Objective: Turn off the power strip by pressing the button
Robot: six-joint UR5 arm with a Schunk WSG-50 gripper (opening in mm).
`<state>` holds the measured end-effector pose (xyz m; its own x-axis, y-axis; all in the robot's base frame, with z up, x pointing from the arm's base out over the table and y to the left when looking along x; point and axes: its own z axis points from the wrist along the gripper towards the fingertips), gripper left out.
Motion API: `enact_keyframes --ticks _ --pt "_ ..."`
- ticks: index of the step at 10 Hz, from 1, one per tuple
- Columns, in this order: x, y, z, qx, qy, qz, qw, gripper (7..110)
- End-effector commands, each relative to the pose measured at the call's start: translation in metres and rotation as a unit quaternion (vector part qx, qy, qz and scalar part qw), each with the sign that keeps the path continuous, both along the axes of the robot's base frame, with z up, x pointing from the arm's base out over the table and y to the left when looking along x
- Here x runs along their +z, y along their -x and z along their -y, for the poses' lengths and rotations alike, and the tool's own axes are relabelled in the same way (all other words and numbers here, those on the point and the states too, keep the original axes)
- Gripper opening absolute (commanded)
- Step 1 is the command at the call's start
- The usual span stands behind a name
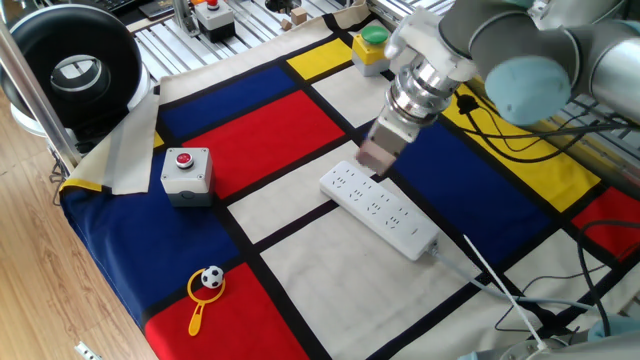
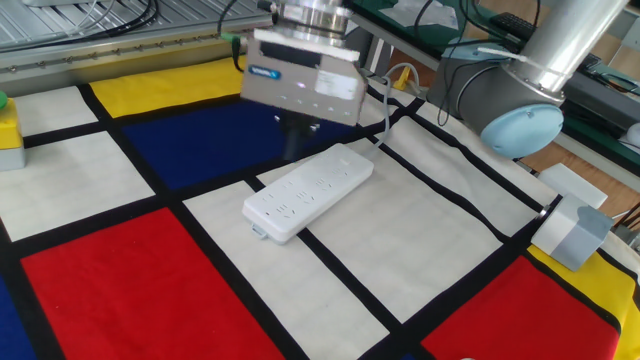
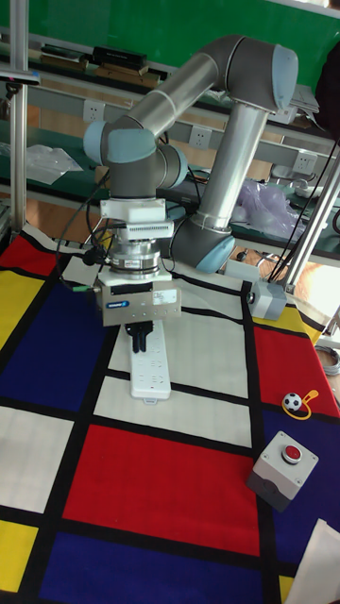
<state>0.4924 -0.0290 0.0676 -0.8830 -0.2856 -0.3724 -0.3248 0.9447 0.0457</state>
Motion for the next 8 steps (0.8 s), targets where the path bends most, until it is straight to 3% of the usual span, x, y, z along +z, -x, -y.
enact_keyframes --ticks 1,2,4,8 --pt "0.01 -0.036 0.023 -0.102 0.006 0.046 0.9937 7" --pt "0.007 -0.04 0.011 -0.111 -0.037 0.028 0.9927 7" --pt "-0.004 -0.045 0.021 -0.11 -0.021 0.01 0.9937 7" --pt "-0.01 -0.047 0.015 -0.103 -0.033 -0.001 0.9941 7"
